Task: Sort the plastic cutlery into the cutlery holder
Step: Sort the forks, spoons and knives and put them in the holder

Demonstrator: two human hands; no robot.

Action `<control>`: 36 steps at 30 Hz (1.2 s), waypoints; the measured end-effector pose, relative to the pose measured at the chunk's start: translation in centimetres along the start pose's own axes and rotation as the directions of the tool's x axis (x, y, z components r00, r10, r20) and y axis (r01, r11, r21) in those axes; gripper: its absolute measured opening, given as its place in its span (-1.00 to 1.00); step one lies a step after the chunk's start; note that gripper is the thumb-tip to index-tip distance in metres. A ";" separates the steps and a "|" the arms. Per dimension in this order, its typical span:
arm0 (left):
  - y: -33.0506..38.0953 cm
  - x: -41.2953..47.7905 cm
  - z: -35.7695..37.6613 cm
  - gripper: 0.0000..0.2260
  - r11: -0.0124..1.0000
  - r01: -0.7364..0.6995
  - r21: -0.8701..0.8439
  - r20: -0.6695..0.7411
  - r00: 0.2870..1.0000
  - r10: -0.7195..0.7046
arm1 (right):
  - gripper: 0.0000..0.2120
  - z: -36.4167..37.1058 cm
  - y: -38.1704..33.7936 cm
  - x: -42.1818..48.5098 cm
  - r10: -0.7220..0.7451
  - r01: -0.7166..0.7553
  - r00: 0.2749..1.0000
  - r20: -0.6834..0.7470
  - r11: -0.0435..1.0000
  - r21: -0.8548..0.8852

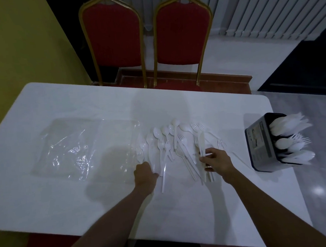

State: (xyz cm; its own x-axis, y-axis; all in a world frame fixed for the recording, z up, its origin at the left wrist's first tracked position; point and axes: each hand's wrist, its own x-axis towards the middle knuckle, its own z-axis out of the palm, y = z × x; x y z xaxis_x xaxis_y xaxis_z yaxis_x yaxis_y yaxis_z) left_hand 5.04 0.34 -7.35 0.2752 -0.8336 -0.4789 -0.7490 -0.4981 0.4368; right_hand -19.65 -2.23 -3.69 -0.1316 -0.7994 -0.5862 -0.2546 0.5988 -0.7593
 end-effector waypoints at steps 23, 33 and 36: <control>3.5 0.8 -1.5 -0.93 0.898 -0.286 -0.335 -0.022 0.955 0.296 | -0.76 0.2 1.6 0.3 -0.012 0.001 0.995 -0.095 0.993 -0.118; 13.2 0.9 -4.1 -0.77 0.796 -0.429 -0.427 -0.080 0.895 0.439 | -0.77 -7.5 -5.3 -3.7 -0.262 0.240 0.939 -0.224 0.963 -0.119; 17.3 0.1 -4.2 -0.75 0.760 -0.469 -0.450 -0.090 0.871 0.484 | -0.90 -11.0 -6.8 -4.9 -0.371 0.317 0.896 -0.243 0.919 -0.233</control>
State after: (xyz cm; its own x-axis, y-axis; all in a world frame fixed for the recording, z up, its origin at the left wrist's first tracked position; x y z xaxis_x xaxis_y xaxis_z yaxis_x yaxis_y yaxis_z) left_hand -5.40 -9.33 3.34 -0.0685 -0.9881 -0.1374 -0.4275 -0.0953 0.8990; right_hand -27.83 -2.92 7.45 -0.2560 -0.9506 -0.1755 -0.4986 0.2854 -0.8185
